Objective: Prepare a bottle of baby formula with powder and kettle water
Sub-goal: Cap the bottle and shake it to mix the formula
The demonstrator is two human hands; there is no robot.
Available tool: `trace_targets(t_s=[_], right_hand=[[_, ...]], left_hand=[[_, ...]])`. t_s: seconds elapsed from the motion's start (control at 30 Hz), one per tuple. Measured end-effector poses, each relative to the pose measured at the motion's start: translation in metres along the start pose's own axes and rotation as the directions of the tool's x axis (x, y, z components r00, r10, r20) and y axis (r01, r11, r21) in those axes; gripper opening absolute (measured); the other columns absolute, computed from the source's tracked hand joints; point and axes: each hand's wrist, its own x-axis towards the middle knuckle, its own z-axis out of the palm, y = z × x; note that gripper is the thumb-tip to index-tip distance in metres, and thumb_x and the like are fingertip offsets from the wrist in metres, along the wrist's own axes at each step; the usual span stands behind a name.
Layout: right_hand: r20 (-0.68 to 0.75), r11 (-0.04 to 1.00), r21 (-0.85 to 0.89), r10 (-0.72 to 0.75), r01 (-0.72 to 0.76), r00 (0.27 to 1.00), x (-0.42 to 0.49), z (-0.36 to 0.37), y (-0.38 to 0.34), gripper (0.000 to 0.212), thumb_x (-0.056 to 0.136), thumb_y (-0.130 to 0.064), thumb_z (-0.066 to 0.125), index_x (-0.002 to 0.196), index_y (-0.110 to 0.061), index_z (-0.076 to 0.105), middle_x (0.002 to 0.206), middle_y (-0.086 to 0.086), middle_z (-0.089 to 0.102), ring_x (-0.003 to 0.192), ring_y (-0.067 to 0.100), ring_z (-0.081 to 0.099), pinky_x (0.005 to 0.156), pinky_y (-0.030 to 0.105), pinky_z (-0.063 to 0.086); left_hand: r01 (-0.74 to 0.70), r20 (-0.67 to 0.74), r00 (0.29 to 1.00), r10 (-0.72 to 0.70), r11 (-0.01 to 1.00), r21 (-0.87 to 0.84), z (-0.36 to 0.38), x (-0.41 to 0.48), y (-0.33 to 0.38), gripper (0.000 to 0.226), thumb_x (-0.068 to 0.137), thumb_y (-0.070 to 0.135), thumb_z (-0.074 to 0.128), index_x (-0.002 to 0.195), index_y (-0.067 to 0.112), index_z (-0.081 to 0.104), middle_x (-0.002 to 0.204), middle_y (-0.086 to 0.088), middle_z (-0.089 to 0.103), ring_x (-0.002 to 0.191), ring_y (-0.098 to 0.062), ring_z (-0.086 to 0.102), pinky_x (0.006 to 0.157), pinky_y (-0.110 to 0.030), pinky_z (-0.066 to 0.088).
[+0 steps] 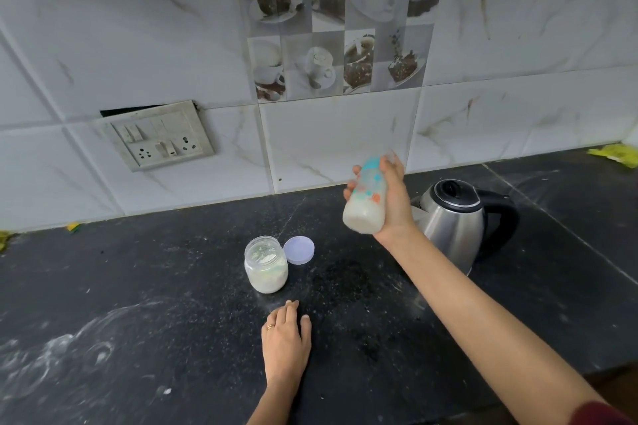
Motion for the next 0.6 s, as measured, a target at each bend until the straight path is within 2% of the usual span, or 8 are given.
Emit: trace_targets(t_s=[0.1,0.2,0.27,0.4,0.43,0.53,0.57,0.6], right_hand=[[0.059,0.992,-0.124,0.019,-0.011,0.998,-0.006,-0.002,0.008,0.029,0.096,-0.028,0.054,0.122,-0.038,0.047,0.093,0.013,0.061,0.060,0.024,0.059,0.057,0.034,0.054],[-0.072,0.998,0.047,-0.037,0.040,0.997,0.005,0.001,-0.004,0.026,0.097,-0.028,0.054,0.120,-0.031,0.044,0.091,0.013,0.057,0.057,0.023,0.058,0.055,0.032,0.054],[-0.100,0.991,0.124,-0.030,0.042,0.994,0.008,0.001,-0.008,0.027,0.097,-0.029,0.054,0.122,-0.031,0.042,0.089,0.013,0.056,0.057,0.022,0.057,0.055,0.031,0.054],[-0.067,1.000,-0.021,0.004,-0.006,0.998,0.001,-0.009,0.005,0.026,0.098,-0.029,0.051,0.122,-0.039,0.049,0.086,0.012,0.060,0.059,0.024,0.057,0.056,0.031,0.053],[-0.092,1.000,-0.003,0.000,-0.001,0.996,0.003,-0.009,0.004,0.030,0.097,-0.029,0.052,0.127,-0.036,0.048,0.088,0.012,0.058,0.058,0.024,0.057,0.057,0.031,0.054],[-0.214,0.995,0.095,0.017,0.003,0.977,0.014,-0.010,-0.005,0.063,0.091,-0.033,0.060,0.148,-0.024,0.034,0.088,0.011,0.057,0.058,0.023,0.059,0.059,0.031,0.055],[-0.208,0.996,0.082,0.038,-0.021,0.977,0.012,-0.012,-0.004,0.065,0.091,-0.034,0.061,0.149,-0.024,0.033,0.087,0.011,0.058,0.059,0.023,0.060,0.059,0.031,0.055],[-0.177,0.998,0.049,0.045,-0.037,0.983,0.010,-0.016,0.001,0.058,0.092,-0.034,0.060,0.145,-0.027,0.038,0.086,0.010,0.060,0.059,0.023,0.060,0.058,0.032,0.055]], left_hand=[[-0.007,-0.001,1.000,0.007,1.000,-0.012,-0.001,0.001,0.000,0.031,0.081,0.022,0.071,0.110,0.011,0.068,0.109,-0.003,0.069,0.101,-0.026,0.063,0.082,-0.041,0.051],[-0.004,0.005,1.000,0.004,1.000,-0.010,-0.001,0.002,0.001,0.031,0.081,0.022,0.071,0.110,0.010,0.068,0.110,-0.003,0.069,0.101,-0.027,0.062,0.082,-0.041,0.051],[0.001,0.000,1.000,-0.001,1.000,-0.003,0.001,0.001,0.000,0.031,0.084,0.024,0.068,0.112,0.011,0.067,0.111,-0.003,0.069,0.103,-0.026,0.062,0.085,-0.041,0.050],[-0.007,0.000,1.000,0.007,1.000,0.007,-0.002,0.000,0.000,0.039,0.088,0.035,0.046,0.111,0.012,0.068,0.110,-0.002,0.069,0.101,-0.026,0.062,0.083,-0.041,0.051],[0.001,0.001,1.000,-0.001,1.000,0.005,-0.002,0.000,0.000,0.036,0.088,0.034,0.049,0.111,0.012,0.068,0.110,-0.002,0.069,0.101,-0.026,0.062,0.083,-0.041,0.051],[0.015,0.016,1.000,-0.015,1.000,0.002,0.000,0.000,0.001,0.031,0.083,0.023,0.068,0.112,0.011,0.068,0.111,-0.003,0.069,0.103,-0.026,0.062,0.084,-0.042,0.051],[0.014,0.020,1.000,-0.014,1.000,0.002,0.000,0.000,0.000,0.031,0.083,0.023,0.069,0.111,0.011,0.068,0.111,-0.003,0.069,0.103,-0.026,0.062,0.084,-0.042,0.051],[0.008,0.019,1.000,-0.008,1.000,0.005,0.000,0.000,-0.001,0.030,0.084,0.023,0.067,0.112,0.011,0.067,0.111,-0.003,0.069,0.103,-0.026,0.062,0.084,-0.041,0.051]])
